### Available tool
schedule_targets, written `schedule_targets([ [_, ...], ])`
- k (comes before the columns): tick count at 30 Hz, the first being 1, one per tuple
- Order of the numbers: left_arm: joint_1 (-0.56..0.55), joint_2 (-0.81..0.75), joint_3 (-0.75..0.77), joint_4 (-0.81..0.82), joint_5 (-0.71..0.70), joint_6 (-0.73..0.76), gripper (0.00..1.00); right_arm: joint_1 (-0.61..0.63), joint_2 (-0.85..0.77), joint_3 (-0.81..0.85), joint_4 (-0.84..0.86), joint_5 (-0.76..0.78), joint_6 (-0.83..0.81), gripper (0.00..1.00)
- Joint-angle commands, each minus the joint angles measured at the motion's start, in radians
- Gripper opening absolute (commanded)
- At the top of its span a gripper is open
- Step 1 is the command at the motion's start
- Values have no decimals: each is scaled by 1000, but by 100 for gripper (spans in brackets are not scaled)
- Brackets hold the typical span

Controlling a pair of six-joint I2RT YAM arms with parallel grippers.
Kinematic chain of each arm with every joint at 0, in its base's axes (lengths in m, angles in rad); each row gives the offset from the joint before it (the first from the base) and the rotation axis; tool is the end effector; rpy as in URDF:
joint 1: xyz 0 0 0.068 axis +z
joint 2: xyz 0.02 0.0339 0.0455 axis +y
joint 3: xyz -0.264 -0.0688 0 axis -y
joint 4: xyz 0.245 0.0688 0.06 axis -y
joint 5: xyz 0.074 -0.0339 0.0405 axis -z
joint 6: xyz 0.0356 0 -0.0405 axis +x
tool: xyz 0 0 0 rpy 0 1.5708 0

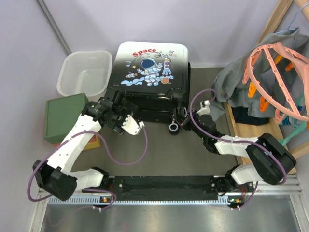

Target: Open, take out, and arrange the luggage

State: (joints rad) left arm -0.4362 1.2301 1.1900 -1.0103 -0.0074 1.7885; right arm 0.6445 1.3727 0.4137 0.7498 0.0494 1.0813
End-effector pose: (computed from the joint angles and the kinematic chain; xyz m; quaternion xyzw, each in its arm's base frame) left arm 0.2117 -0.0984 0.3174 0.8661 0.4285 0.1638 0.1984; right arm 0.2129 0.1578 0.1835 0.1835 0.7550 0.4656 0.4237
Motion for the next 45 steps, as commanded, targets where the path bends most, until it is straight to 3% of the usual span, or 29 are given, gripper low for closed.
schedule_targets([
  [1, -1, -32, 78, 21, 130, -283, 99, -2, 40, 46, 5, -34, -29, 0],
  [3, 2, 6, 155, 109, 132, -568, 98, -2, 46, 46, 6, -39, -27, 0],
  [4, 7, 23, 211, 140, 124, -824, 97, -2, 46, 45, 6, -39, -26, 0],
  [6, 10, 55, 256, 202, 64, -1063, 95, 0, 43, 42, 5, -33, -26, 0],
  [7, 10, 54, 273, 228, 25, -1273, 94, -2, 40, 42, -3, -31, -27, 0],
  [10, 8, 22, 266, 308, -138, -1542, 87, -2, 39, 48, -18, -28, -32, 0],
  [12, 13, -12, 254, 338, -291, -1624, 83, 0, 34, 51, -23, -31, -34, 0],
  [16, 155, -9, 250, 279, -385, -1835, 82, 0, 32, 50, -30, -25, -38, 0],
  [23, 203, 84, 206, 257, -290, -1850, 96, 0, 35, 54, -32, -25, -40, 0],
  [28, 231, 129, 194, 300, -188, -1842, 95, -2, 22, 48, -44, -16, -43, 0],
  [33, 237, 183, 181, 285, -171, -1861, 91, -2, 11, 46, -47, -10, -50, 0],
  [45, 238, 201, 103, 308, 156, -1856, 52, -2, 11, 48, -59, -2, -54, 0],
])
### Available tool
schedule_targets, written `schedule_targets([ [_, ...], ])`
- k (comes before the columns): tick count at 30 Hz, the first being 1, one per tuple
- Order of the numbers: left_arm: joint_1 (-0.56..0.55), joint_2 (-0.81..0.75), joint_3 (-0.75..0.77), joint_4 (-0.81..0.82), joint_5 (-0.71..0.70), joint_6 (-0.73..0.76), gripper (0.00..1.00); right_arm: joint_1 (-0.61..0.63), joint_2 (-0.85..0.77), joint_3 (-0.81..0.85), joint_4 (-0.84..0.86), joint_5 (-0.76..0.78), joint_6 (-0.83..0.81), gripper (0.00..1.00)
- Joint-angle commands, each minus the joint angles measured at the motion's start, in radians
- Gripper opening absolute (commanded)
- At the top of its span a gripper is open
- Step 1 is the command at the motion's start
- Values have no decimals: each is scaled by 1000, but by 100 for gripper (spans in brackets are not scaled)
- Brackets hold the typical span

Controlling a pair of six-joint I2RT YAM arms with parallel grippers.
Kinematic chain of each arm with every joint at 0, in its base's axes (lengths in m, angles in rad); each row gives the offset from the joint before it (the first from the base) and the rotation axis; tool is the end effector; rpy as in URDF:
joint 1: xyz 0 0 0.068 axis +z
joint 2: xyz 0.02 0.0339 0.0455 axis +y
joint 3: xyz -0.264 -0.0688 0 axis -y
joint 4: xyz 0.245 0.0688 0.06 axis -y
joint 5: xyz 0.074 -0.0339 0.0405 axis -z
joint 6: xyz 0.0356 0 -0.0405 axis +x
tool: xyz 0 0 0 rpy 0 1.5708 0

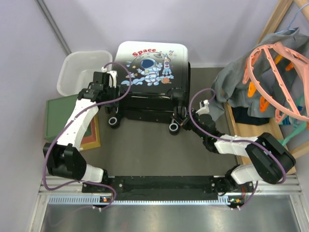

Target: Open, take out, and arrange the luggage

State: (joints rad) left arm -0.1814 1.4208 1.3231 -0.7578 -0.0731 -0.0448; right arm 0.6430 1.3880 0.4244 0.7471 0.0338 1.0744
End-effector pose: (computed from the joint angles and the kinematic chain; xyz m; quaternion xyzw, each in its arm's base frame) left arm 0.2976 -0.0519 0.3277 0.0511 0.9348 -0.0055 0.3515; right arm 0.2153 0.1598 0.1826 0.1771 0.7589 0.4656 0.4193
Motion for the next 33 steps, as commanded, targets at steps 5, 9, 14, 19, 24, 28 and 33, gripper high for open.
schedule_targets([
  [5, -16, 13, -30, 49, 317, -38, 29, -9, -3, 47, -66, 11, -50, 0],
  [9, -16, -3, -28, 34, 439, -75, 0, -65, -1, 82, -97, -15, -62, 0],
  [14, -29, -98, -96, 52, 593, -159, 0, -167, -12, 137, -136, -58, -106, 0],
  [19, -67, -187, -202, 138, 657, -309, 0, -246, 5, 247, -259, -95, -207, 0],
  [24, -85, -191, -275, 268, 638, -385, 0, -250, 32, 222, -252, -107, -217, 0],
  [28, -108, -157, -274, 324, 638, -432, 0, -233, 59, 154, -177, -118, -168, 0],
  [33, -147, -115, -208, 348, 647, -464, 0, -128, 54, 131, -135, -68, -140, 0],
])
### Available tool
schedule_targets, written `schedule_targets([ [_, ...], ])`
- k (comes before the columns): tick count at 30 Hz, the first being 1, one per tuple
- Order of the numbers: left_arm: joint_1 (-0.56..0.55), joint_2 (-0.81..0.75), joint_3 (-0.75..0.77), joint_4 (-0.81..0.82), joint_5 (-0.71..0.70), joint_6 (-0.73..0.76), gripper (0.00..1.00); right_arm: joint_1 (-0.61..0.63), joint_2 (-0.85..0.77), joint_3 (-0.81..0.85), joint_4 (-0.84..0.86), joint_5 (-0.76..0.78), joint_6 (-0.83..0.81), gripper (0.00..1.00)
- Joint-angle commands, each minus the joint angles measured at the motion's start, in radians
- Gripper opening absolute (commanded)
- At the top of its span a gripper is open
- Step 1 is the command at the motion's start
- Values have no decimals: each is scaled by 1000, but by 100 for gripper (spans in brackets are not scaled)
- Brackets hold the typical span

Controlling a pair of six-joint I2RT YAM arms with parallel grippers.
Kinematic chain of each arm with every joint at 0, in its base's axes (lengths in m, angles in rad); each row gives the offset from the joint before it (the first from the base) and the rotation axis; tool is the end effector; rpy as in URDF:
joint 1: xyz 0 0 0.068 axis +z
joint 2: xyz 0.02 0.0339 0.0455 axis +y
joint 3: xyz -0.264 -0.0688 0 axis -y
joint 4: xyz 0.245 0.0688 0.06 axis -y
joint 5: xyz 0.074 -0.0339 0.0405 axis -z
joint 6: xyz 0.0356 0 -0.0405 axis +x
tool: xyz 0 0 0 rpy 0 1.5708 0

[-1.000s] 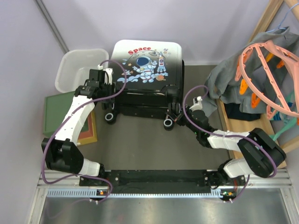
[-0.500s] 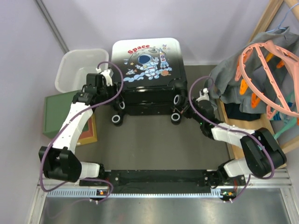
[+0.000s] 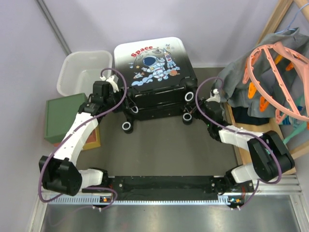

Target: Open, take out, and arrange the luggage

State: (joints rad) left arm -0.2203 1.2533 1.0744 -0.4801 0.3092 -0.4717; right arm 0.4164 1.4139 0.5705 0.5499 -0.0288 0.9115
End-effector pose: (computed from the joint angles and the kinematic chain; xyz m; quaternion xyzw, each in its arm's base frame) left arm 0.2657 -0.0706 0.3137 -0.0440 0.8887 -0.2776 0.3623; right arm 0.2661 0.1188 0.1995 0.1884 0.7804 0.3764 0.4623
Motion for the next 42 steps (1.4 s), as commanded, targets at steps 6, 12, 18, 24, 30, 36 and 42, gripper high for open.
schedule_targets([
  [6, -131, 46, 42, 44, 254, -44, 0, 243, -45, -28, 72, 105, 109, 0],
  [12, -154, 52, 45, 40, 240, -33, 0, 346, -84, 40, -10, 219, 121, 0],
  [18, -180, 52, 82, 26, 231, -24, 0, 424, 64, 229, -70, 191, 73, 0],
  [24, -180, 34, 95, -18, 217, 10, 0, 530, 138, 322, -99, 210, 13, 0],
  [30, -180, 18, 82, -44, 231, -1, 0, 604, 247, 436, -91, 133, -45, 0],
  [36, -177, 3, 114, -92, 225, 10, 0, 607, 292, 480, -67, 99, -46, 0],
  [42, -177, 0, 111, -95, 237, 2, 0, 611, 348, 529, -57, 47, -33, 0],
])
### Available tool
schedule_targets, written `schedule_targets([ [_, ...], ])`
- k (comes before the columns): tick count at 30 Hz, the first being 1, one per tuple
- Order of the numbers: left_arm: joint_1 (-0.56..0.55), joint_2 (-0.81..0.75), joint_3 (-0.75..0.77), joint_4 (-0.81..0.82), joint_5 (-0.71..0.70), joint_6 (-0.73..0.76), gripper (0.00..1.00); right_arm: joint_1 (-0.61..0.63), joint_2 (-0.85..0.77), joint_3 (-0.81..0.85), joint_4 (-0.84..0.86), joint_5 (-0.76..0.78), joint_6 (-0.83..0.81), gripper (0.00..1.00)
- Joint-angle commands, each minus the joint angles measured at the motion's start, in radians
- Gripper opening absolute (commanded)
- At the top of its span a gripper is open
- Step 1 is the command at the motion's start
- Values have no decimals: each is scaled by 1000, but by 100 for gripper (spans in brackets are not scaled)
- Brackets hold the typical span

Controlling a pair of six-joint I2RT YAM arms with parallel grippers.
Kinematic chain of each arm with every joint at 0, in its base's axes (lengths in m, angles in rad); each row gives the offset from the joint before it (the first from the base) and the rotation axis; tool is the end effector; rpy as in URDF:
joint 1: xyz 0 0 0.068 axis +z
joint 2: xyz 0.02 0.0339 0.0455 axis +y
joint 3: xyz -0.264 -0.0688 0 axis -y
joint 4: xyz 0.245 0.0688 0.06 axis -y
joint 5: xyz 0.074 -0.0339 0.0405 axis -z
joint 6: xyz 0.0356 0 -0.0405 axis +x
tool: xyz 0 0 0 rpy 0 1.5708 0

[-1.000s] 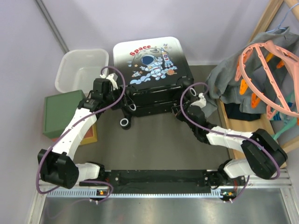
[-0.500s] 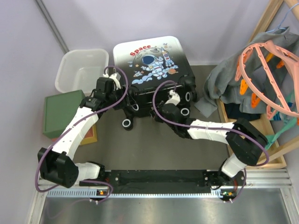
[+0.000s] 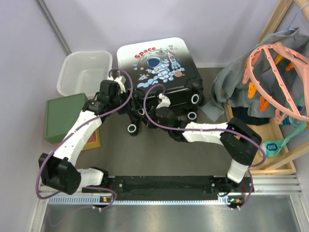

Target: Open, take out, and arrange the luggage

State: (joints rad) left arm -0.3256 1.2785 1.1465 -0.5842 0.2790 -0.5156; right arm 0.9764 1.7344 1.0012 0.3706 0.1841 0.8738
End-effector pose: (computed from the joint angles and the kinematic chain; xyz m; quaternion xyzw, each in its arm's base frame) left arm 0.2587 -0.0977 0.3225 -0.0281 0.9027 -0.2831 0.3229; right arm 0.2222 0.3171 0.2159 0.0101 0.8211 0.4062 0.4008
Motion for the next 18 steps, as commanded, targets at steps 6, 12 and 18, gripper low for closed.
schedule_targets([
  [6, -73, -19, 33, 32, 296, 20, 0, 58, 47, 143, 113, -170, 2, 0],
  [12, -75, -21, 48, -6, 226, 156, 0, 21, -10, 73, 103, -123, -10, 0],
  [18, -76, -4, 150, -88, 140, 504, 71, -28, -29, 36, 77, -126, -15, 0],
])
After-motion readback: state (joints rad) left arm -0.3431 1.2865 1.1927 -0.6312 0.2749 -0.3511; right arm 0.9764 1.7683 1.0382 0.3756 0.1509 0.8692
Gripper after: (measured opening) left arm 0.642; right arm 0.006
